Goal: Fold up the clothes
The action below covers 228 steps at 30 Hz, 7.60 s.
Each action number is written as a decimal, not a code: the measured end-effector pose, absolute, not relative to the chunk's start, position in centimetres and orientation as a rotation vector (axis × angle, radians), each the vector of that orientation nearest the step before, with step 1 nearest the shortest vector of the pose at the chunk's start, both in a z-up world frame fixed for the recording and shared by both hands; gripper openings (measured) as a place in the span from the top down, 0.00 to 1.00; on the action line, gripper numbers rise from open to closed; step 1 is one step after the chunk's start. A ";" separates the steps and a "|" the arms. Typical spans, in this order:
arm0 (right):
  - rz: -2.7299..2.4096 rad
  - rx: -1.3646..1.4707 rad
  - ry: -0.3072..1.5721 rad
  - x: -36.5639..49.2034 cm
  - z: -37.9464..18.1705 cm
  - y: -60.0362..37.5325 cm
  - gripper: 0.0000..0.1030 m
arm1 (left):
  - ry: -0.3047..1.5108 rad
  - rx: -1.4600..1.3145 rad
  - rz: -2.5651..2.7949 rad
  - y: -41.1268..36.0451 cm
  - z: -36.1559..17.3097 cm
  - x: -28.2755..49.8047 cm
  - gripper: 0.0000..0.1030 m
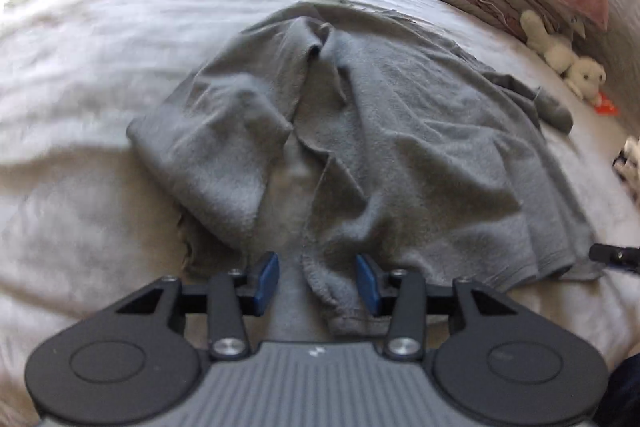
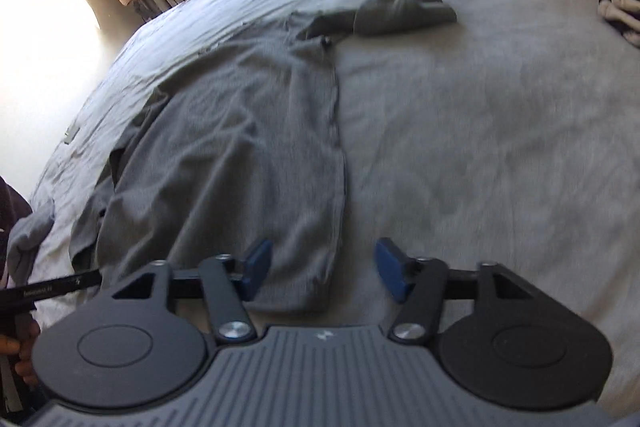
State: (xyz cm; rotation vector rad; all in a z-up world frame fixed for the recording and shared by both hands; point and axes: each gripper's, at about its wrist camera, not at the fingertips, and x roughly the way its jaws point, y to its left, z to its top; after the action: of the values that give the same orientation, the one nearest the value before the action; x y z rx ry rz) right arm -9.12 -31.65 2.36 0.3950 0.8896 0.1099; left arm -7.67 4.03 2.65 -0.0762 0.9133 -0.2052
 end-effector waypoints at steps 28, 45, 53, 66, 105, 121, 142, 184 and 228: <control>0.051 0.428 0.639 -8.2 9.9 -37.7 0.43 | 0.901 -0.283 -0.059 14.6 7.1 -4.8 0.63; -0.100 0.093 0.738 9.5 5.1 -38.6 0.90 | 0.753 0.036 0.102 13.2 7.5 5.4 0.95; -0.266 -0.033 0.447 5.9 11.9 -41.6 0.99 | 0.672 0.005 0.226 17.6 9.7 10.1 0.95; -0.153 0.325 0.697 8.6 5.6 -44.6 0.52 | 0.672 -0.173 0.258 21.3 9.7 8.9 0.85; 0.241 0.060 0.916 9.7 5.5 -35.1 0.67 | 0.759 -0.080 -0.216 8.4 6.3 7.6 0.76; -0.012 0.170 0.594 6.1 10.1 -40.9 0.98 | 0.759 -0.083 -0.241 8.2 6.5 7.5 0.73; -0.236 0.658 0.351 4.9 10.1 -50.7 0.95 | 0.790 -0.148 -0.398 5.3 9.4 16.0 0.50; -0.091 0.226 0.637 13.2 10.0 -39.5 0.47 | 0.727 -0.113 -0.284 2.5 11.0 13.4 0.65; 0.185 0.221 0.007 2.3 16.3 -37.9 0.94 | 0.876 -0.317 -0.422 4.5 6.2 7.3 0.57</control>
State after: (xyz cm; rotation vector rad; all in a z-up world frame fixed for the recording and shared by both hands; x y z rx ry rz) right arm 2.27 -37.87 16.32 0.2206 0.0072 0.1854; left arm 7.30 4.48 6.20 -0.3166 0.8764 -0.4224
